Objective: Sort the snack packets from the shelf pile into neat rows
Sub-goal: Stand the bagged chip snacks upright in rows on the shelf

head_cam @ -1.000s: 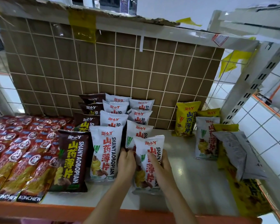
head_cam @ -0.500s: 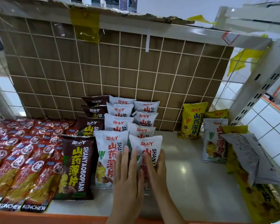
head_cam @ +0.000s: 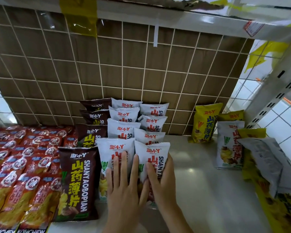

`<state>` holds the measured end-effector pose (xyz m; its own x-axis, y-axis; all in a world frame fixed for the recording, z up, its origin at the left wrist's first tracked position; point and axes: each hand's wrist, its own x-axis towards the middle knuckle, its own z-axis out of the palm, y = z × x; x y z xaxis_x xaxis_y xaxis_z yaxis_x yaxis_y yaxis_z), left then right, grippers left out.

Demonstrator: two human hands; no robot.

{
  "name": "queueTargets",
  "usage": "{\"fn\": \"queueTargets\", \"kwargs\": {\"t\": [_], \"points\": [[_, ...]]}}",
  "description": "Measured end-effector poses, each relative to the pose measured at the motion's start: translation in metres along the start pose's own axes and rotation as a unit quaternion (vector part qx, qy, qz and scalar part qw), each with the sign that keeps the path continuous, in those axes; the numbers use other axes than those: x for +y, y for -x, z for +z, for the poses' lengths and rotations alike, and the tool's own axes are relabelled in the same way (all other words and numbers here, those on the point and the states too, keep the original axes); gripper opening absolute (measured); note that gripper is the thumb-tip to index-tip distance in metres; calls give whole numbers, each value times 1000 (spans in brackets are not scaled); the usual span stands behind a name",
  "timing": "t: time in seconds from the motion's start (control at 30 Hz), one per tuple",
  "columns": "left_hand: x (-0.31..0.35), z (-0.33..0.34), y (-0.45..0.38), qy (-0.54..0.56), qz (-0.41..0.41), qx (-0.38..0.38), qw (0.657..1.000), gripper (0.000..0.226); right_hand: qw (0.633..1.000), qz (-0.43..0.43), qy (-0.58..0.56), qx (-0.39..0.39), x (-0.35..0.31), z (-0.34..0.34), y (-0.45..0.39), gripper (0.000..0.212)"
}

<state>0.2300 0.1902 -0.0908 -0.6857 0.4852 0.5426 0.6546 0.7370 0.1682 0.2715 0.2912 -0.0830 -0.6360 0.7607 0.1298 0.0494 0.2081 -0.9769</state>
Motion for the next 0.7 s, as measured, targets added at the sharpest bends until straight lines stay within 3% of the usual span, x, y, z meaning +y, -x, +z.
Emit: {"fn": "queueTargets", "kwargs": {"t": [0.37, 0.57, 0.7], "points": [[-1, 16, -6, -47, -5, 10, 999, 61, 997, -34, 54, 33, -2, 7, -10, 71], [-1, 17, -6, -32, 1, 15, 999, 61, 1000, -14, 20, 17, -3, 6, -12, 68], [0, 15, -5, -3, 0, 22, 1000, 60, 999, -20, 19, -16, -8, 2, -9, 52]]}}
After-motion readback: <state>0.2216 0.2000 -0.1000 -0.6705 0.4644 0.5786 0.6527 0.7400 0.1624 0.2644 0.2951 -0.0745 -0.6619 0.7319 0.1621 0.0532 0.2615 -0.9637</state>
